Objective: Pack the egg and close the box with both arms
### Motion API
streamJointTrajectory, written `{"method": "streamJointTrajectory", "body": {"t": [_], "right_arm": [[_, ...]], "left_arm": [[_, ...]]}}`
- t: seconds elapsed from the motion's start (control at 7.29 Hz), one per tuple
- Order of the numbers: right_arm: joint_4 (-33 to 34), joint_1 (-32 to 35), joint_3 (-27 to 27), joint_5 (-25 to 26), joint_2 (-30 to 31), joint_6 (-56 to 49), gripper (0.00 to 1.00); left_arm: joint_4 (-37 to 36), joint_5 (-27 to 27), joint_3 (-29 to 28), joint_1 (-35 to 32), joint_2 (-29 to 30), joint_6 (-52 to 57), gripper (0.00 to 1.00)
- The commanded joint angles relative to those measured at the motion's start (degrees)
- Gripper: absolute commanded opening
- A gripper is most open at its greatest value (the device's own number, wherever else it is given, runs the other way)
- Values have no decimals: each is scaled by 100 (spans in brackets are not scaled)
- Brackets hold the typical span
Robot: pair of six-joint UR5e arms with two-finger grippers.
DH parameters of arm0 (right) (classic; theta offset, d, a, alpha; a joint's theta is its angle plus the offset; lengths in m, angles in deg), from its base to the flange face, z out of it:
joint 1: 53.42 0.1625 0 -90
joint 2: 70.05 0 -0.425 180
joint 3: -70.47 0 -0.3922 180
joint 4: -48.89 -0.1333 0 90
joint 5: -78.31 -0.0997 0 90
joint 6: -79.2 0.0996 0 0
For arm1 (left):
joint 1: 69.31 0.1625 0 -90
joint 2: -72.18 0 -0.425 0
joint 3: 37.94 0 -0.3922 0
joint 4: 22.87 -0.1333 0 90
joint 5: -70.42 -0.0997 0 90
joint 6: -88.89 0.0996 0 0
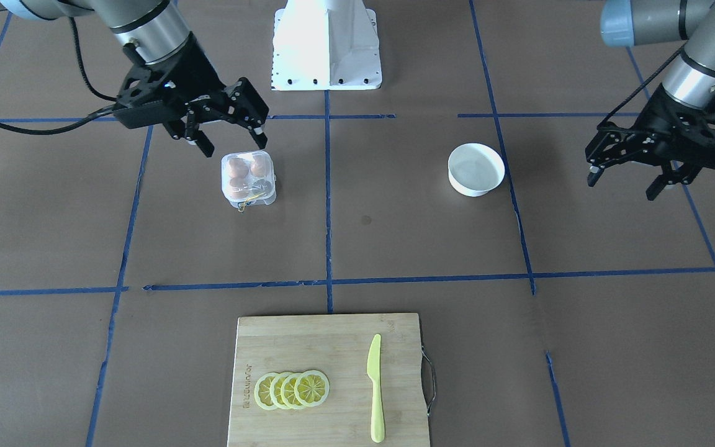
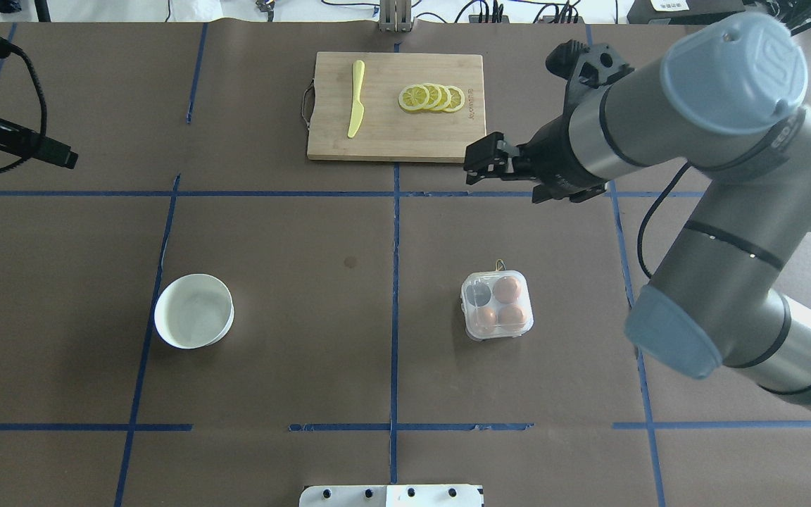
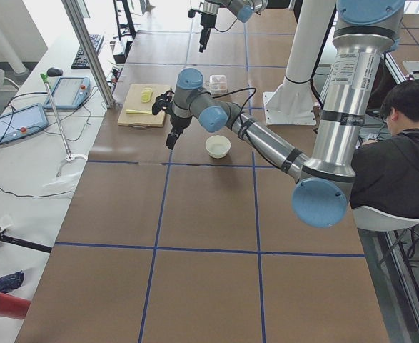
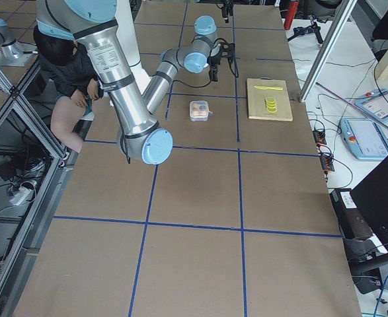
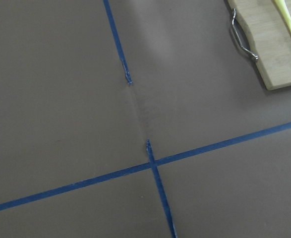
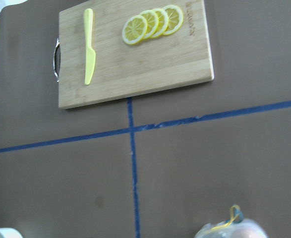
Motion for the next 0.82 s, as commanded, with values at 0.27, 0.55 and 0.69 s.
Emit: {"method": "streamJointTrajectory", "body": {"t": [0.27, 0.55, 0.69], "right_arm": [[1617, 1858, 12, -284, 1299, -4831, 100], [1599, 3350, -468, -1551, 2162, -7003, 100], [1564, 3836, -802, -1716, 2531, -8068, 100]], "left_arm": [[-25, 348, -1023, -1659, -244, 2934, 100], [1, 357, -1561, -2214, -340, 4273, 100], [-8, 348, -1519, -2260, -593, 4348, 100]]}}
